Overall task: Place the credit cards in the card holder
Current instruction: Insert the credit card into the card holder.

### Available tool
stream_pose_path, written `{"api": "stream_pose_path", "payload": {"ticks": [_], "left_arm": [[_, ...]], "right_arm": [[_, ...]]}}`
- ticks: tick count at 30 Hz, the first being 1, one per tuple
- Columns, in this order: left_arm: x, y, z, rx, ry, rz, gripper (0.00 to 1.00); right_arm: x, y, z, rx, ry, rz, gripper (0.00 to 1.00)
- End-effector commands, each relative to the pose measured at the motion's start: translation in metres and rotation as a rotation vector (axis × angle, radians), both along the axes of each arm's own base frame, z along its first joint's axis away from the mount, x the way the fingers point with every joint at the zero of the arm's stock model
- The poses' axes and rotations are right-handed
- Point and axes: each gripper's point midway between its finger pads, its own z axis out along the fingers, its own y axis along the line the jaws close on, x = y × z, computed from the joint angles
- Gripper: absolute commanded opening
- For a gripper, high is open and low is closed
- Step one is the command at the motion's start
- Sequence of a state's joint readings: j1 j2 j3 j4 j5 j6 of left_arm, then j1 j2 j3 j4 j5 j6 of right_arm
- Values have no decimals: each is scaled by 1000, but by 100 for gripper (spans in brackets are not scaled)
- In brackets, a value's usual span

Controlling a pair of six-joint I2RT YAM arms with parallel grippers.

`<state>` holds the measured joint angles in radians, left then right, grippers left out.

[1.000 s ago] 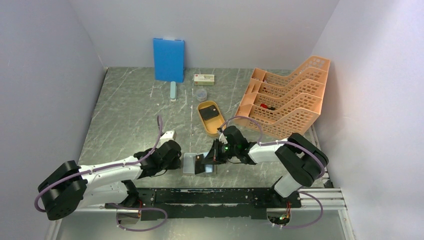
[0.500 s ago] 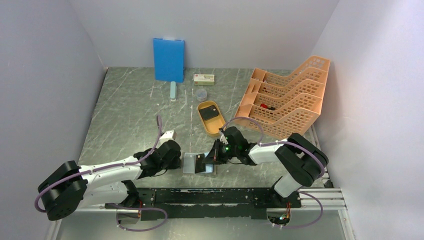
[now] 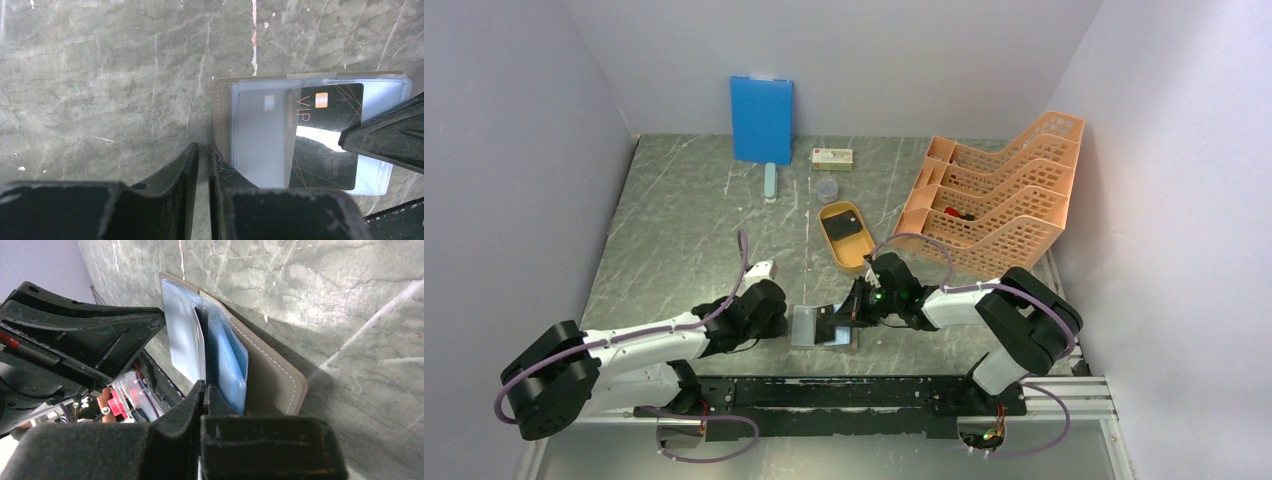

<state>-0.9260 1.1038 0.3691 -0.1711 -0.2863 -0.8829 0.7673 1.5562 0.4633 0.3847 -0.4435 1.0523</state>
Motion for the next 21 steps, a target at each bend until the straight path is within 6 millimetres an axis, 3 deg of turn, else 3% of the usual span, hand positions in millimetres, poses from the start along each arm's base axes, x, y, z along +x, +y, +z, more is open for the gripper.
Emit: {"api": "stream_pose_path", "payload": {"ticks": [1, 21], "left_arm": [[-11, 2, -13, 2, 54, -21, 19], [-16, -3, -17, -33, 76, -27, 17]], "right_arm": [[3, -9, -9, -35, 3, -49, 0], [-7, 10, -5, -35, -11, 13, 0]]}}
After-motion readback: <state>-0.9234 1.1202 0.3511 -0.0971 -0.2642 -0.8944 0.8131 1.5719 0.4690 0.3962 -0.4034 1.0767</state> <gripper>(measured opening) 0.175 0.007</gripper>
